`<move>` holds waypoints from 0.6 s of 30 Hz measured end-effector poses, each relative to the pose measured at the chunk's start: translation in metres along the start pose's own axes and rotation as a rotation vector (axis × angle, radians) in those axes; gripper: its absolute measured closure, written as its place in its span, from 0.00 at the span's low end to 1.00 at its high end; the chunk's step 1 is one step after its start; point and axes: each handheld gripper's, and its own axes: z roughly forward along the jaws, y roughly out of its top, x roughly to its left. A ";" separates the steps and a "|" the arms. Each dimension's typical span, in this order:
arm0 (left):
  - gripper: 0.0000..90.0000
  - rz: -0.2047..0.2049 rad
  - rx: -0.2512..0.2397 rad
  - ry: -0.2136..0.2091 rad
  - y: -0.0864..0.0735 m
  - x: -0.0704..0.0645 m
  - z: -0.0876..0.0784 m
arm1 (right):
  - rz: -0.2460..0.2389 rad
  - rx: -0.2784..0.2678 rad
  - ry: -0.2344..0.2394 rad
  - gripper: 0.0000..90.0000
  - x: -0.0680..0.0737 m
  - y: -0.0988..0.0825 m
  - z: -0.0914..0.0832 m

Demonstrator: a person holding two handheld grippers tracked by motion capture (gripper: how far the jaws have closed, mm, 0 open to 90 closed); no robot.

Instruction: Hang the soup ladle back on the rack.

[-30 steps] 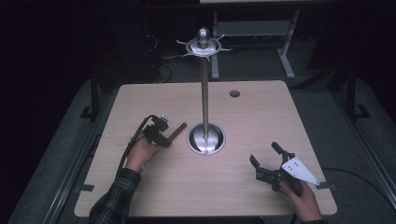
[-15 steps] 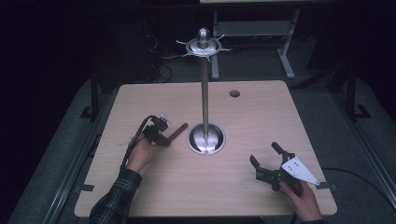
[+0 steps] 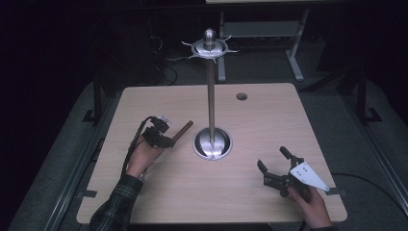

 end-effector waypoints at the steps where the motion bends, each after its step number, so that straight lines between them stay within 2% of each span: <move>1: 0.82 0.002 -0.014 -0.007 -0.001 0.001 -0.003 | -0.001 0.000 0.000 0.07 0.000 0.000 0.000; 7: 0.82 0.024 -0.089 -0.058 -0.005 0.004 -0.022 | 0.000 0.000 -0.001 0.07 0.000 0.000 0.000; 12: 0.82 0.006 -0.180 -0.103 -0.007 0.003 -0.039 | 0.000 0.000 -0.002 0.07 0.000 0.000 0.000; 18: 0.82 0.016 -0.258 -0.135 -0.008 0.002 -0.055 | -0.001 0.000 -0.002 0.07 0.000 0.000 0.000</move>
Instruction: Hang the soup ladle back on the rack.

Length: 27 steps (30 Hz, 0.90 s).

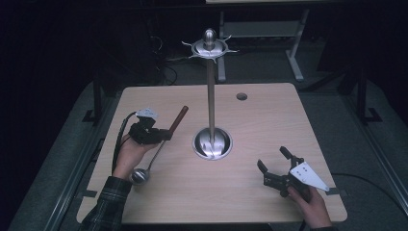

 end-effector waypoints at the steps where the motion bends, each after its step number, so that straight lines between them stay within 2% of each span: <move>1: 0.82 0.007 -0.011 -0.003 0.001 -0.001 -0.002 | 0.000 0.000 0.000 0.07 0.000 0.000 0.000; 11: 0.82 0.025 -0.118 -0.049 0.009 -0.012 -0.023 | 0.000 0.000 0.000 0.07 0.000 0.000 0.000; 15: 0.82 0.050 -0.162 -0.066 0.012 -0.016 -0.031 | -0.001 0.000 0.000 0.07 0.000 0.000 0.000; 27: 0.82 0.081 -0.225 -0.099 0.017 -0.025 -0.046 | -0.001 0.000 0.000 0.07 0.000 0.000 0.000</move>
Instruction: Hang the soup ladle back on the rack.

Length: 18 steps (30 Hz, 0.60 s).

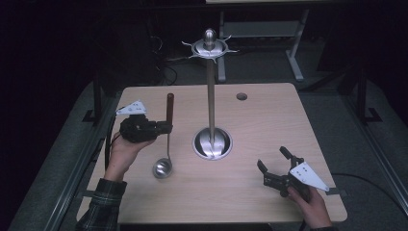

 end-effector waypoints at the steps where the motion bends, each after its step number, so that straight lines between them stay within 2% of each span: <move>1: 0.82 0.004 -0.006 -0.005 0.001 -0.001 -0.002 | 0.001 0.000 0.000 0.07 0.000 0.000 0.000; 5: 0.82 0.021 -0.048 -0.019 0.008 -0.007 -0.007 | 0.001 0.000 0.000 0.07 0.000 0.000 0.000; 11: 0.82 0.062 -0.087 -0.013 0.020 -0.017 -0.016 | 0.002 0.000 0.001 0.07 0.000 0.000 0.000; 18: 0.82 0.089 -0.128 -0.016 0.036 -0.024 -0.021 | 0.002 -0.001 0.000 0.07 0.000 0.000 0.000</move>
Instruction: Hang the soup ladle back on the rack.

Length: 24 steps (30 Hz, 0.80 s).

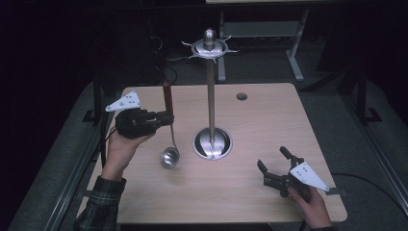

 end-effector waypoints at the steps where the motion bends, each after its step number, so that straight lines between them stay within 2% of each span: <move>1: 0.82 0.005 -0.004 -0.002 0.003 0.000 0.000 | 0.001 0.000 0.000 0.07 0.000 0.000 0.000; 5: 0.82 0.031 -0.009 -0.003 0.017 0.001 0.001 | 0.000 0.000 0.000 0.07 0.000 0.000 0.000; 13: 0.82 0.046 -0.033 -0.015 0.041 0.002 0.004 | 0.003 0.001 0.000 0.07 0.000 0.000 0.000; 17: 0.82 0.058 -0.029 -0.017 0.052 0.002 0.004 | 0.003 0.001 0.000 0.07 0.000 0.000 0.000; 24: 0.82 0.055 -0.038 -0.034 0.065 0.004 0.008 | 0.003 0.001 0.000 0.07 0.000 0.000 0.000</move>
